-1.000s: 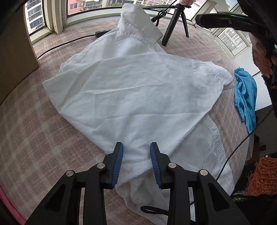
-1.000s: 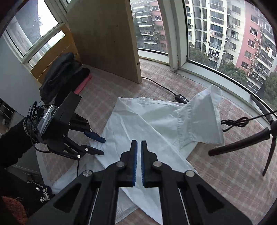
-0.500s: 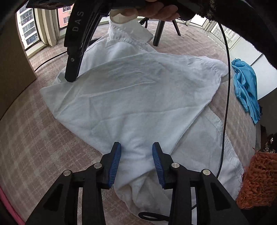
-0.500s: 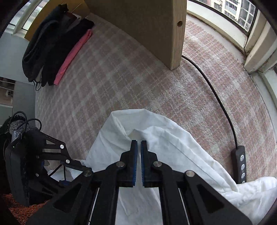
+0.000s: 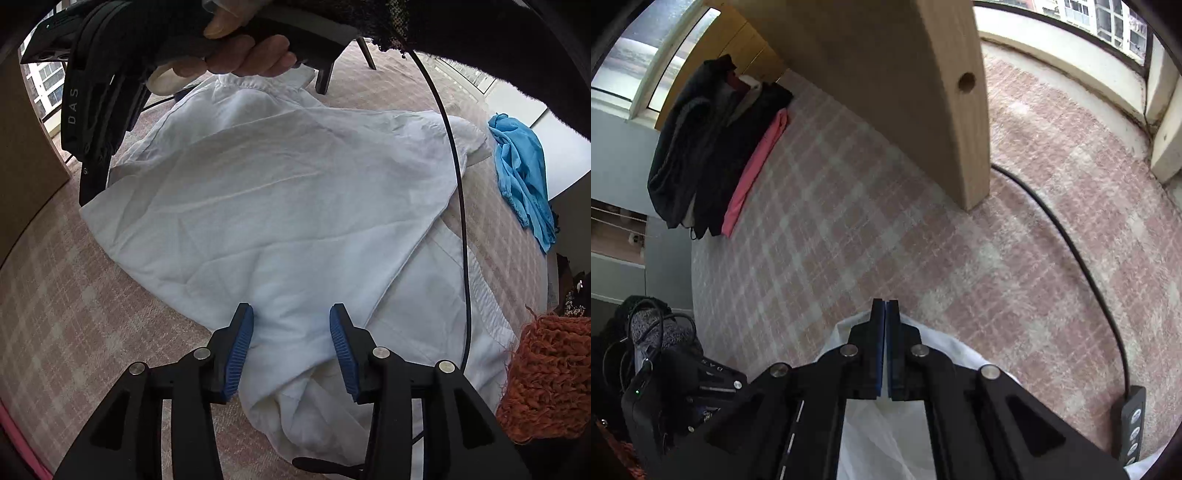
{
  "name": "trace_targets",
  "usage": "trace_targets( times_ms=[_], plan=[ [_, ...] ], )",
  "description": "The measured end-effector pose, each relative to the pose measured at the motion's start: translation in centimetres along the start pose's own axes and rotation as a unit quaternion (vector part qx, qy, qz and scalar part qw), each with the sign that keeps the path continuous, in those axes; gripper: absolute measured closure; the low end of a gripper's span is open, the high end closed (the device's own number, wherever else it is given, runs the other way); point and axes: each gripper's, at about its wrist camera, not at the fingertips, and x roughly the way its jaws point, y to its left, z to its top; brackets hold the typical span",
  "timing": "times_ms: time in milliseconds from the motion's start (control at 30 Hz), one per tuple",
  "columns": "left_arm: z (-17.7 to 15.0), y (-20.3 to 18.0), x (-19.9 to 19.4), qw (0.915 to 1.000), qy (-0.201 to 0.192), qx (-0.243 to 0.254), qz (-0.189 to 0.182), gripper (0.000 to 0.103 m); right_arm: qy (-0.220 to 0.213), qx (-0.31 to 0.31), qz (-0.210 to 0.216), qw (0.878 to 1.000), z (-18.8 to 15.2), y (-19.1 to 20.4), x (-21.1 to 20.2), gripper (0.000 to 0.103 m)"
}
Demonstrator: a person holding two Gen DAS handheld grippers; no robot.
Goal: Fold clothes
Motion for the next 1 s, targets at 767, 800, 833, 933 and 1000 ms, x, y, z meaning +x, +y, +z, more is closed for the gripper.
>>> trace_targets(
  times_ms=[767, 800, 833, 933, 1000],
  plan=[
    [1.0, 0.2, -4.0, 0.9977, 0.019, -0.012, 0.064, 0.062, -0.171, 0.199, -0.22, 0.94, -26.6, 0.1, -18.6, 0.044],
    [1.3, -0.1, -3.7, 0.9977, 0.019, -0.013, 0.064, 0.062, -0.183, 0.234, -0.237, 0.925, -30.0, -0.6, -20.1, 0.044],
    [1.5, -0.4, -3.5, 0.9976, 0.02, -0.015, 0.065, 0.062, -0.195, 0.269, -0.255, 0.908, -33.4, -1.4, -21.6, 0.044],
    [1.6, -0.1, -3.2, 0.9964, 0.025, -0.031, 0.074, 0.062, -0.204, 0.391, -0.255, 0.861, -42.1, -4.6, -21.1, 0.044],
    [1.9, -0.3, -2.7, 0.9958, 0.03, -0.042, 0.076, 0.062, -0.228, 0.441, -0.203, 0.844, -45.3, -5.8, -20.1, 0.044]
  ],
)
